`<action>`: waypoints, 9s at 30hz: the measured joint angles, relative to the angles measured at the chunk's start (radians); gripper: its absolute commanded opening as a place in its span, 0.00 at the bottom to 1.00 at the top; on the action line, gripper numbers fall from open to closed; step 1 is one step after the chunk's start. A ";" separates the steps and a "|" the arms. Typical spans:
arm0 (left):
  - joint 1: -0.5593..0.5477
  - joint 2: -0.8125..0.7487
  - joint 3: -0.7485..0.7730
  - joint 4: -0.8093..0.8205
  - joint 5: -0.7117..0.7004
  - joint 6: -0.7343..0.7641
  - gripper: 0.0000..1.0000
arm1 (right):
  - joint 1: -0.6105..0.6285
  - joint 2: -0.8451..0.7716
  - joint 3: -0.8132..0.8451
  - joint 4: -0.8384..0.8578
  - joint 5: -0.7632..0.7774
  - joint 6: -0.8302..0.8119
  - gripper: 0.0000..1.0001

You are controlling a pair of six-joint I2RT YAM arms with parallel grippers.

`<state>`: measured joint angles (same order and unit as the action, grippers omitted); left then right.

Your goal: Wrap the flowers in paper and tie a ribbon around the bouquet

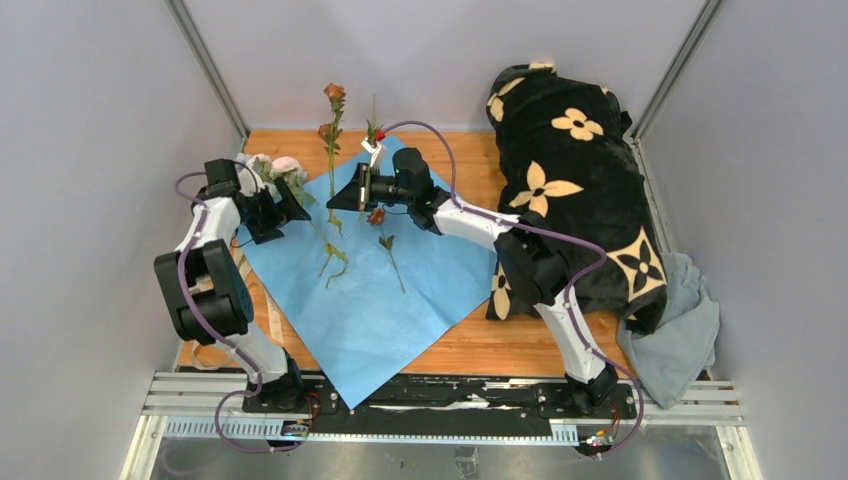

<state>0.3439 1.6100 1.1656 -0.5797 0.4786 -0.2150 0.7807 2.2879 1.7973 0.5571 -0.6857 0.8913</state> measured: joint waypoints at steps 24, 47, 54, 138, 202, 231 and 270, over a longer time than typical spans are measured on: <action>-0.005 0.118 0.187 0.091 0.106 -0.042 0.00 | -0.027 -0.334 -0.279 -0.142 0.075 -0.213 0.00; 0.021 -0.194 0.327 0.023 -0.096 0.410 0.00 | -0.057 -0.518 -0.134 -0.855 -0.043 -0.512 0.00; 0.003 -0.247 0.234 -0.018 -0.103 0.466 0.00 | -0.057 -0.220 0.204 -1.160 -0.072 -0.619 0.11; -0.279 -0.274 0.105 -0.252 -0.174 0.513 0.99 | -0.042 -0.225 -0.169 -0.432 0.370 -0.214 0.01; 0.034 0.281 0.769 -0.023 -0.264 0.500 0.00 | -0.016 -0.269 -0.061 -1.046 0.789 -0.626 0.50; 0.034 -0.077 0.253 0.095 -0.051 -0.104 0.00 | 0.187 0.126 0.290 -0.163 0.296 -0.436 0.58; 0.106 -0.090 0.057 -0.017 0.057 0.946 0.98 | 0.084 0.179 0.425 -0.286 0.242 -0.193 0.00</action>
<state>0.4500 1.5204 1.2224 -0.5964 0.5354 0.7315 0.8642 2.4672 2.2223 0.2710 -0.4435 0.6983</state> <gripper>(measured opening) 0.944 0.041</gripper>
